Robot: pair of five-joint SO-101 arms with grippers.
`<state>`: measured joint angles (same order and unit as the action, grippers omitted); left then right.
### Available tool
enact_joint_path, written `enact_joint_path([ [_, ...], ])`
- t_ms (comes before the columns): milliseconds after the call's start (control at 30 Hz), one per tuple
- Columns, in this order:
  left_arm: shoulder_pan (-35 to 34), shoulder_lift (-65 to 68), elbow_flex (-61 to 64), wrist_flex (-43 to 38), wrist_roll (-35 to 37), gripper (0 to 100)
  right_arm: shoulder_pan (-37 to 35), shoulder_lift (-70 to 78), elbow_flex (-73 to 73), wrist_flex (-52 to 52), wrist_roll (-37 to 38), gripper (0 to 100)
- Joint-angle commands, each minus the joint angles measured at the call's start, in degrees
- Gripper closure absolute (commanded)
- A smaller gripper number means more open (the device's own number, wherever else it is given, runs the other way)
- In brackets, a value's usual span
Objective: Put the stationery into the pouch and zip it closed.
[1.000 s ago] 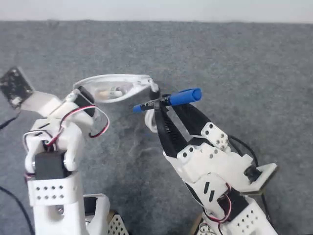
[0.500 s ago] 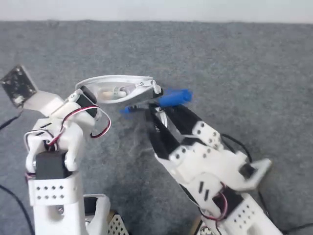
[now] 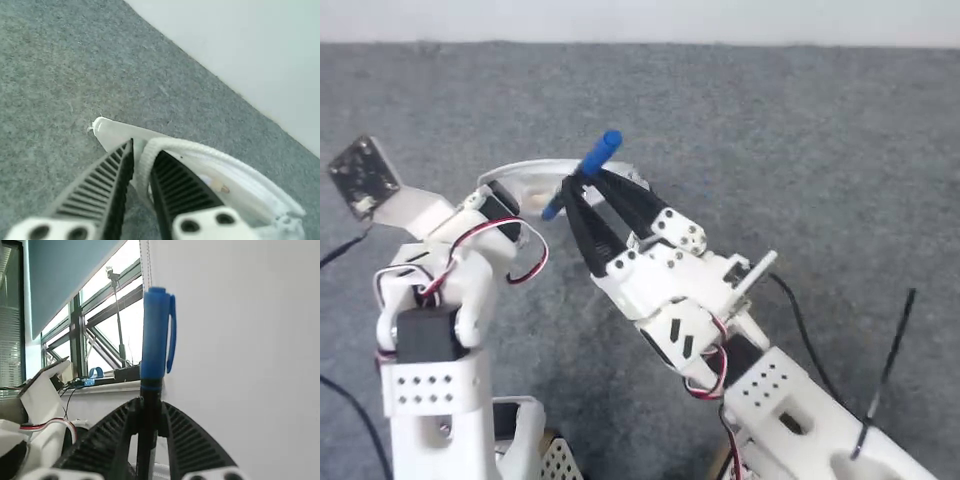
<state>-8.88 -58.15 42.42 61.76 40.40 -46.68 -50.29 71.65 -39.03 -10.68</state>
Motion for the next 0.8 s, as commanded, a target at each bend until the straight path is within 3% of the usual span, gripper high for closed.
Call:
enact_joint_path([
  [0, 0.09, -2.46, -1.63, -0.7, -0.35, 99, 0.57, 6.37, -3.69, -3.12, 0.0, 99.3],
  [600, 0.09, -2.55, -0.66, -0.35, -0.35, 99, 1.45, 18.51, -2.46, -3.12, 0.18, 99.3],
  [767, 0.0, -2.55, -0.04, -0.53, -0.35, 99, -0.13, 15.43, 0.62, -5.23, 7.91, 99.3],
])
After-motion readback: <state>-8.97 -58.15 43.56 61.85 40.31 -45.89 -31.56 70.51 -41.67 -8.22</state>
